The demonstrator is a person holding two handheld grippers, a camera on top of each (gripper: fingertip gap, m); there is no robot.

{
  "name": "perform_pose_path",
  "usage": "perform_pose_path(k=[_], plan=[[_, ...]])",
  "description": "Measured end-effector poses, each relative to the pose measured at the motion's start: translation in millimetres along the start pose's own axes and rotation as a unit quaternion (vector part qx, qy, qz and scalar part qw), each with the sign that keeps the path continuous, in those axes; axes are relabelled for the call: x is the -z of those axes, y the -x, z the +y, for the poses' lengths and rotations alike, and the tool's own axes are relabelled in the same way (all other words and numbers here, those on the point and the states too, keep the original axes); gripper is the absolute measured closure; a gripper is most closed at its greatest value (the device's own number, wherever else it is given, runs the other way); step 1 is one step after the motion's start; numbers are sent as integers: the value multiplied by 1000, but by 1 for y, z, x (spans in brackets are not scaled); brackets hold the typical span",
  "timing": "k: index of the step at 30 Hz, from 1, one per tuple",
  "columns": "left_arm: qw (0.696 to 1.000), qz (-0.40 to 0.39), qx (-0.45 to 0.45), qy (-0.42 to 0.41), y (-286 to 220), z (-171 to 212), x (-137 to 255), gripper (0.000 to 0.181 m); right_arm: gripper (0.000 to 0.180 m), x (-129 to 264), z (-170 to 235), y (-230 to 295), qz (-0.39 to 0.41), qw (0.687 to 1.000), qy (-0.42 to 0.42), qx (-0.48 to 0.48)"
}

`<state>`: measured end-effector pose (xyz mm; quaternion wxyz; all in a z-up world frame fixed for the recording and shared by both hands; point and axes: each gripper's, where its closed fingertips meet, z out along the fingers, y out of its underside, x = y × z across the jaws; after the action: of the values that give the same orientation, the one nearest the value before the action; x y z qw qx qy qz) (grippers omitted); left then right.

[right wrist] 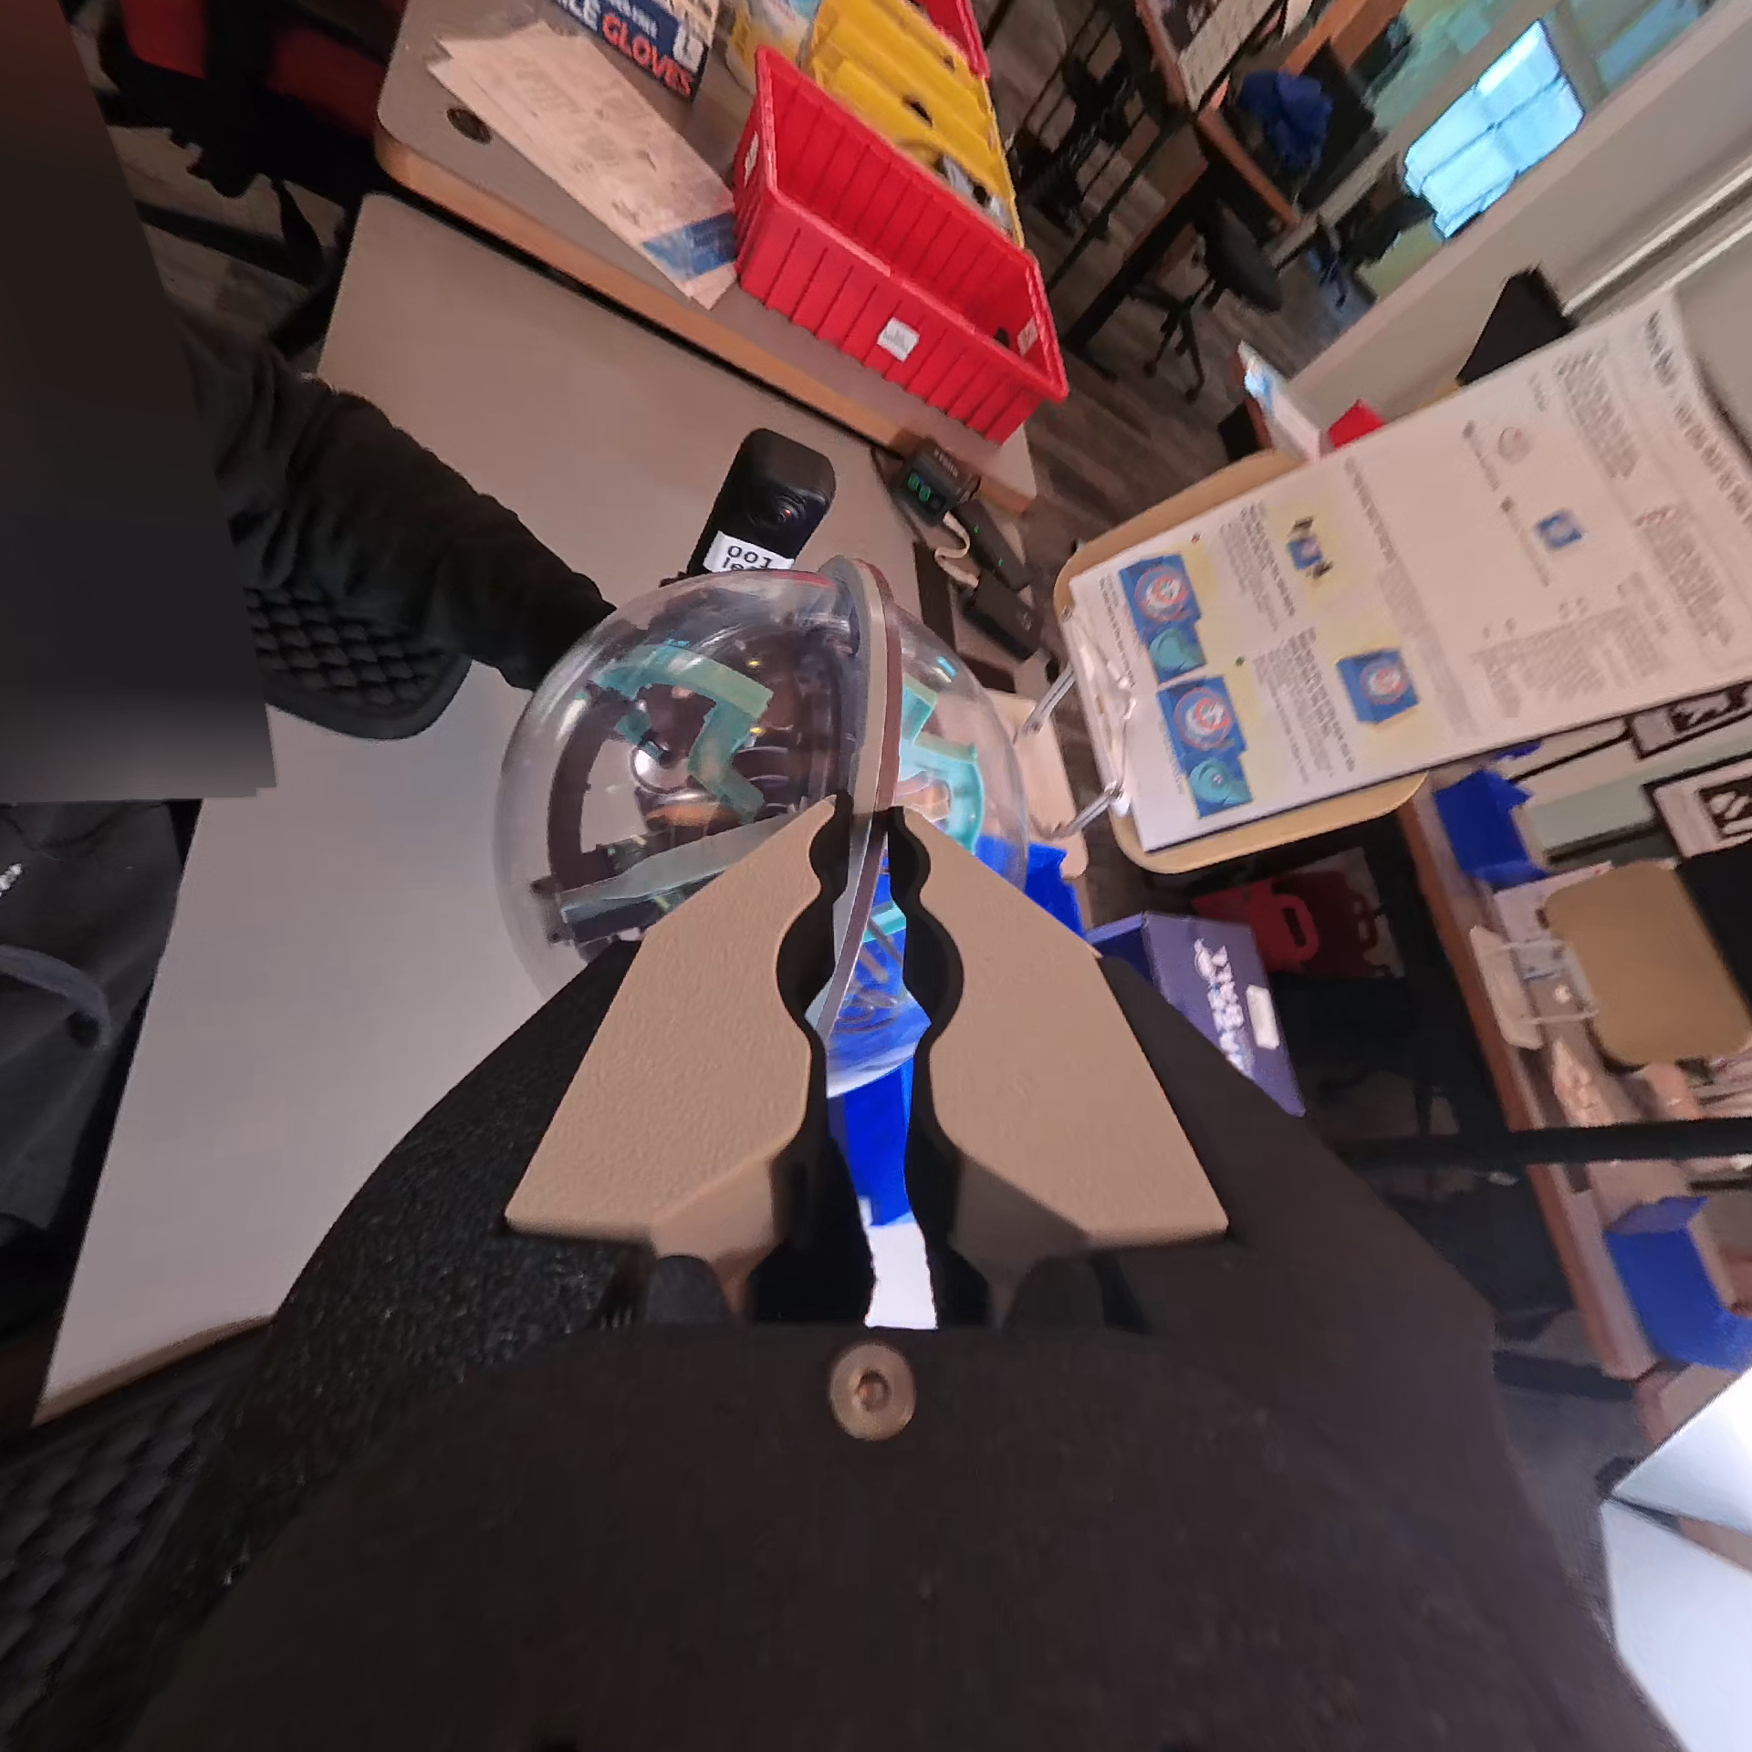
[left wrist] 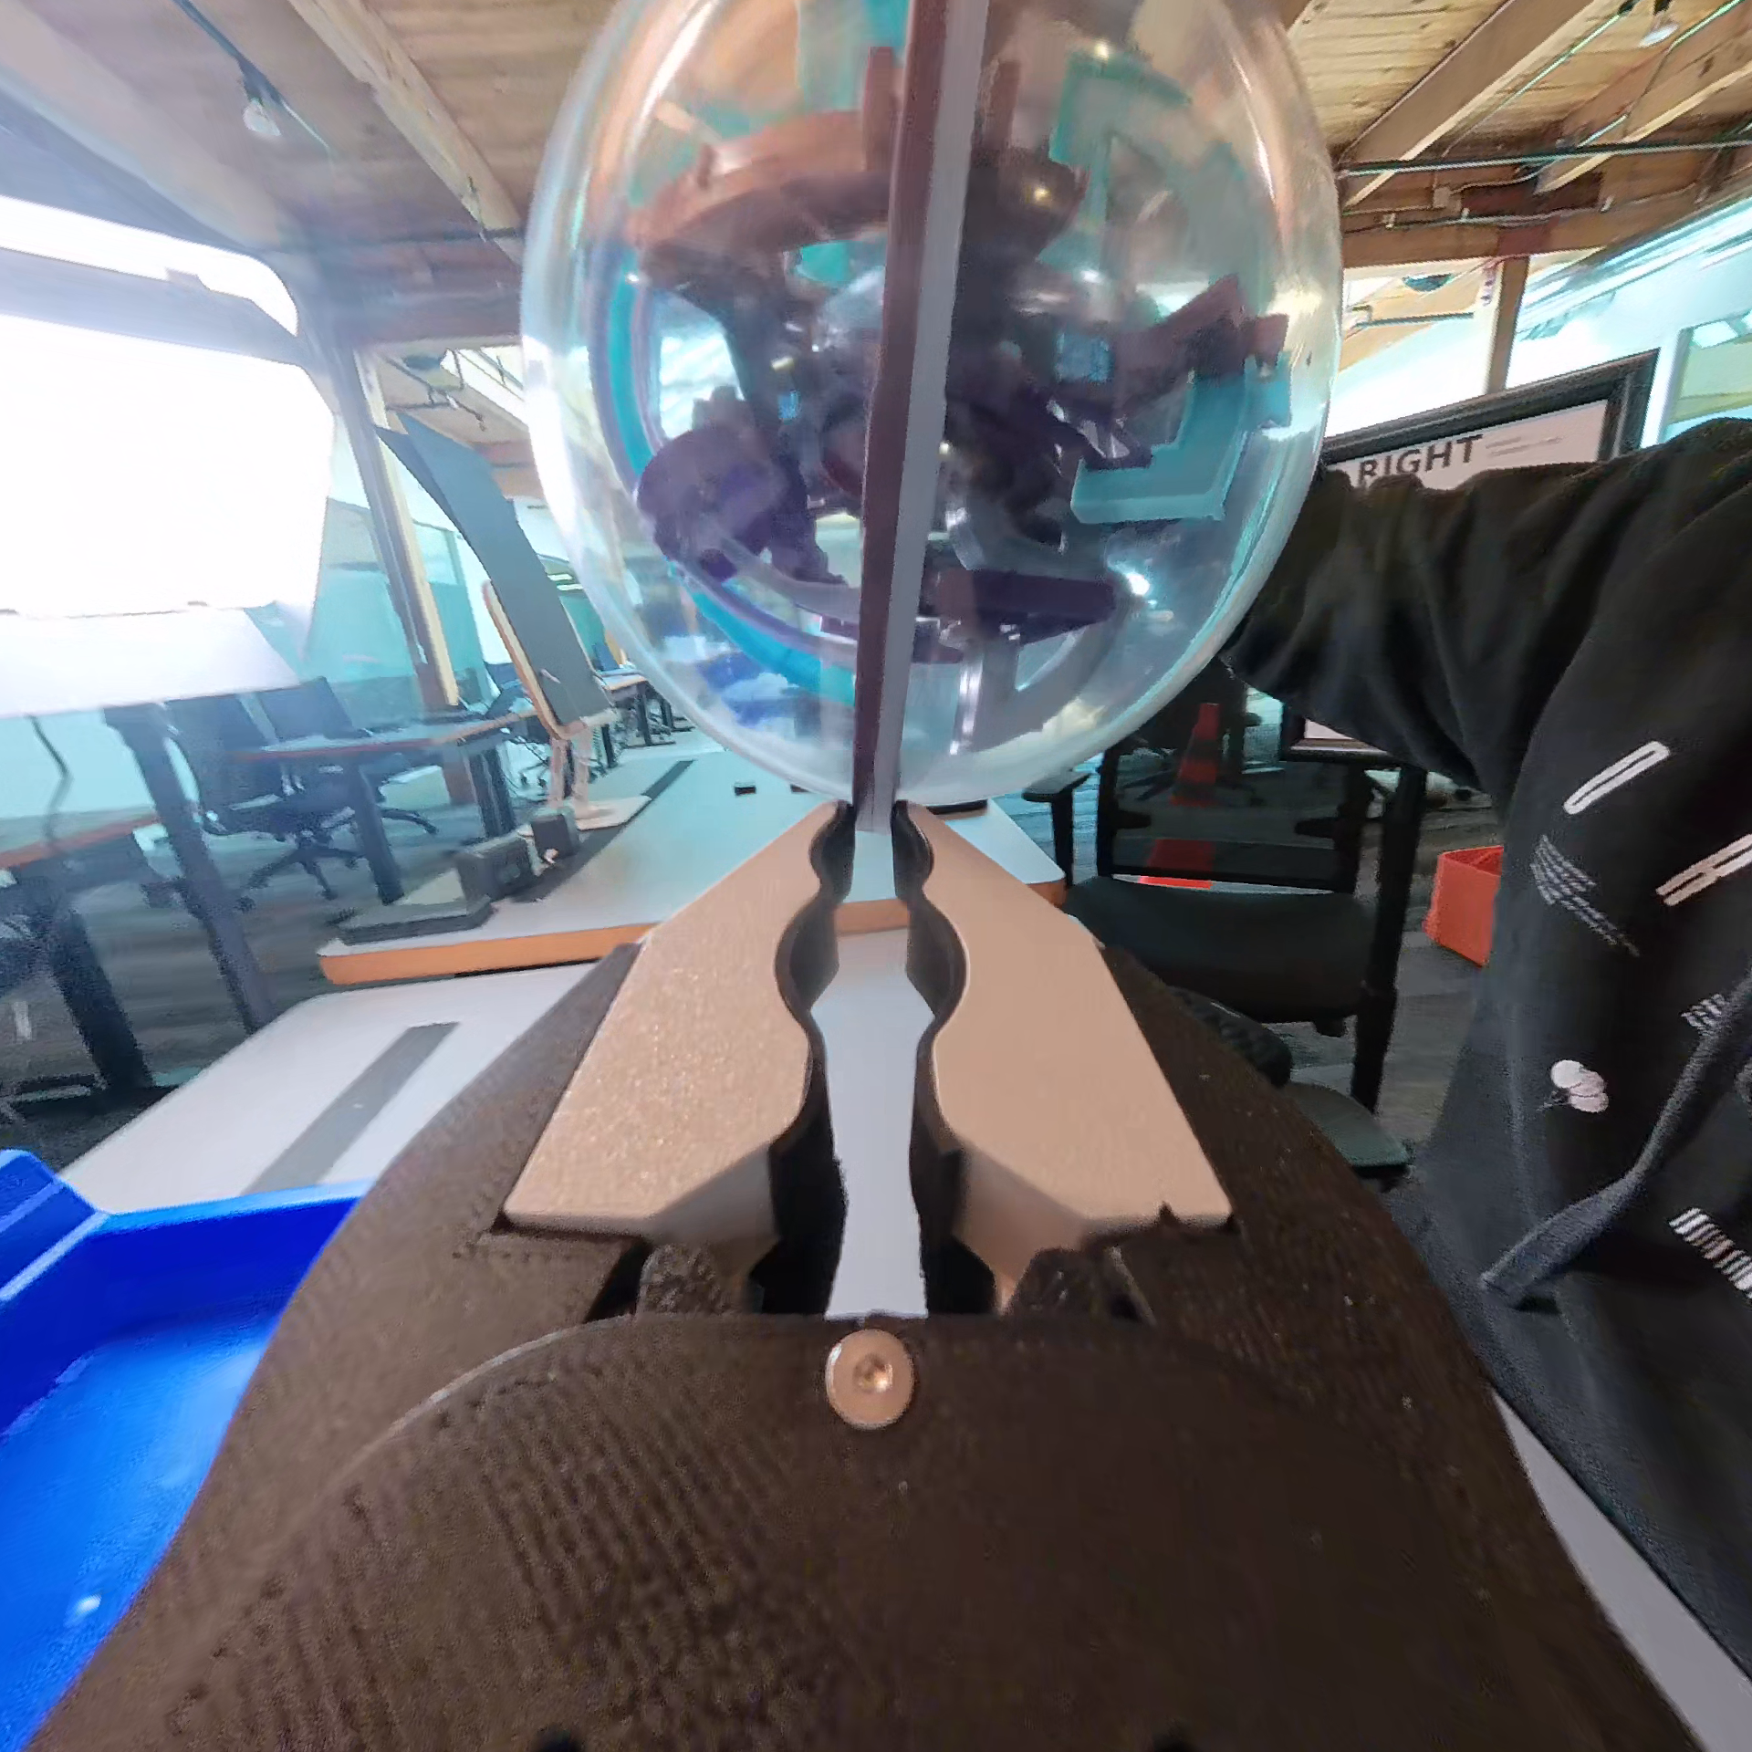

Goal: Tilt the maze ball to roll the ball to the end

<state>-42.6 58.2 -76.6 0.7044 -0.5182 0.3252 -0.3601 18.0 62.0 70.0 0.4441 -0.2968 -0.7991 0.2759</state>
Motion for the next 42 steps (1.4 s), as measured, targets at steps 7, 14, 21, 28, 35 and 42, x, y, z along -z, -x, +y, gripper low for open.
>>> perform_pose_path(k=[7,14,21,28,35,42], plan=[[998,-1,49,31,-23,38,-23,174,174,0,28,8,-27,998,24,-45],[994,-27,87,52,-37,73,-36,174,174,-5,57,21,-91,992,47,-74],[991,-35,117,56,-47,100,-50,174,174,-22,71,27,-149,981,84,-87],[991,-55,112,47,-36,106,-55,174,174,-32,67,24,-162,979,103,-71],[992,-105,63,35,-8,96,-52,174,174,-31,54,21,-146,983,109,-28],[988,-154,3,27,22,73,-38,173,174,-27,39,21,-116,987,110,29]])
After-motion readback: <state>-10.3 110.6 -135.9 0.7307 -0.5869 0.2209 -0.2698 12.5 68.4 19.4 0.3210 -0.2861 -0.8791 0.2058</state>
